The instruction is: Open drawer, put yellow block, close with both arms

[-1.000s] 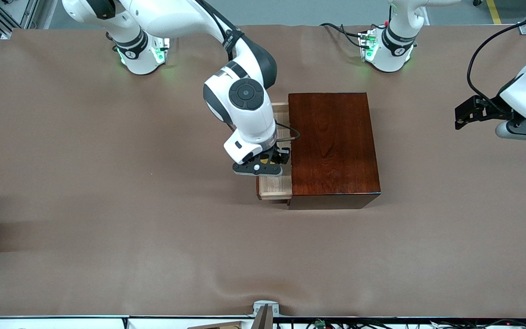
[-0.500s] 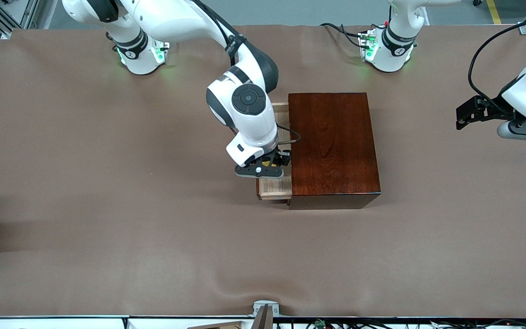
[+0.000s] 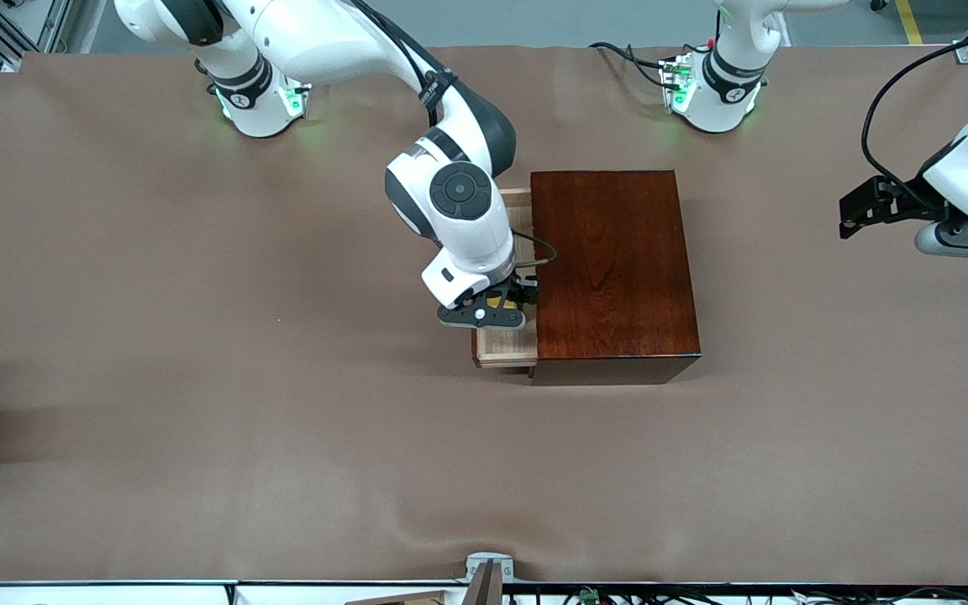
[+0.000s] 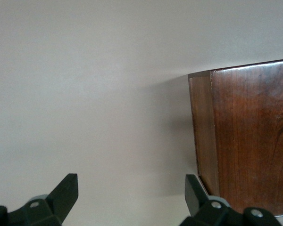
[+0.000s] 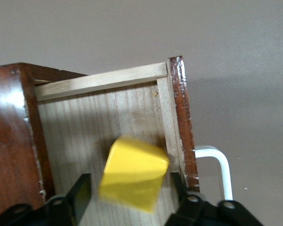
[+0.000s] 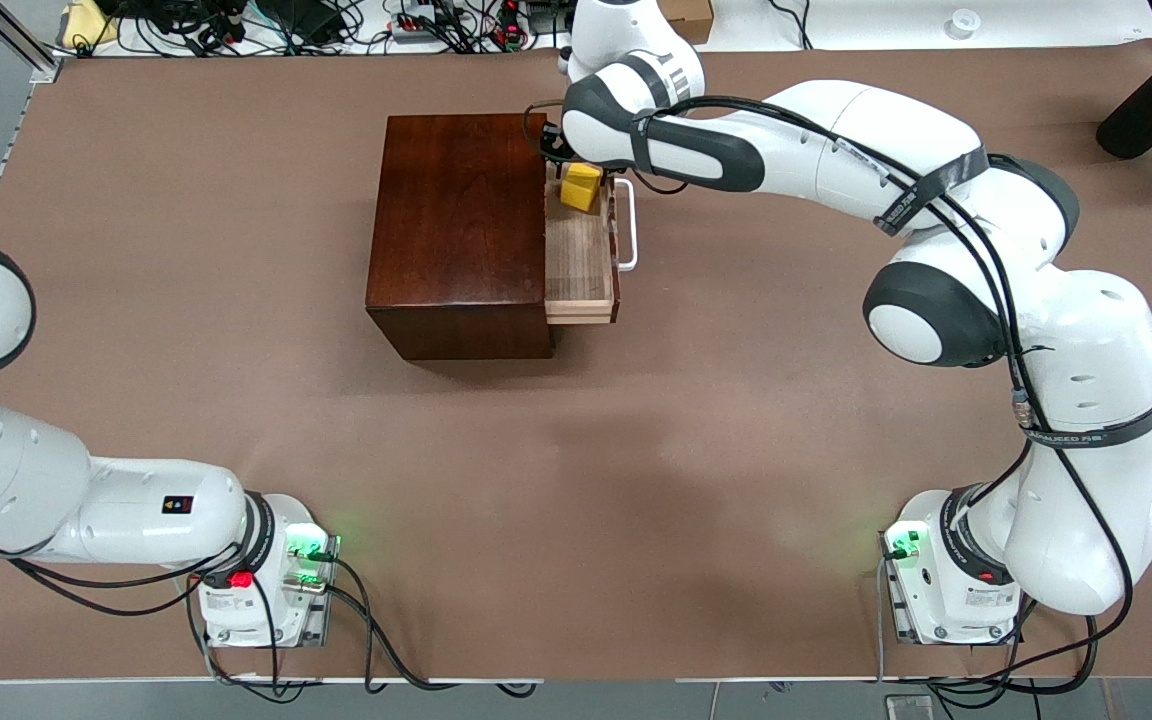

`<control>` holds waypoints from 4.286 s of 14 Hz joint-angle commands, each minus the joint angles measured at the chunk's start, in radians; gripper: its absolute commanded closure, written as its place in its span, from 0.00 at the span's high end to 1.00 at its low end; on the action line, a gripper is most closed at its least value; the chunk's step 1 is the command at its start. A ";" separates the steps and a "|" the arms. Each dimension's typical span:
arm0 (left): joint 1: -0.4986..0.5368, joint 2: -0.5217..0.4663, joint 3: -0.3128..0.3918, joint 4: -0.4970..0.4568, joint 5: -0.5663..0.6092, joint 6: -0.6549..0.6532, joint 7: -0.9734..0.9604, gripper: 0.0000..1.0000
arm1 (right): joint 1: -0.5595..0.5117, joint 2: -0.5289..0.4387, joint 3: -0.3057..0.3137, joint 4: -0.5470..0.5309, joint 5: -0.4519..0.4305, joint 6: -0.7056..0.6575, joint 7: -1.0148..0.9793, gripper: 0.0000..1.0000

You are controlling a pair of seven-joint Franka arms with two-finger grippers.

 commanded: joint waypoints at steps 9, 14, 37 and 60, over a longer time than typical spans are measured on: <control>0.010 0.010 -0.007 0.022 0.000 -0.011 -0.006 1.00 | -0.025 -0.139 -0.009 0.033 0.049 -0.251 0.005 1.00; 0.010 0.010 -0.007 0.022 -0.001 -0.011 -0.006 1.00 | -0.107 -0.303 -0.023 0.033 0.040 -0.424 -0.004 1.00; 0.010 0.012 -0.007 0.022 -0.003 0.006 -0.004 1.00 | -0.768 -0.721 -0.044 -0.328 -0.153 -0.512 -0.888 1.00; -0.013 0.039 -0.018 0.025 -0.008 -0.003 -0.045 1.00 | -0.773 -0.719 -0.043 -0.331 -0.081 -0.503 -0.852 1.00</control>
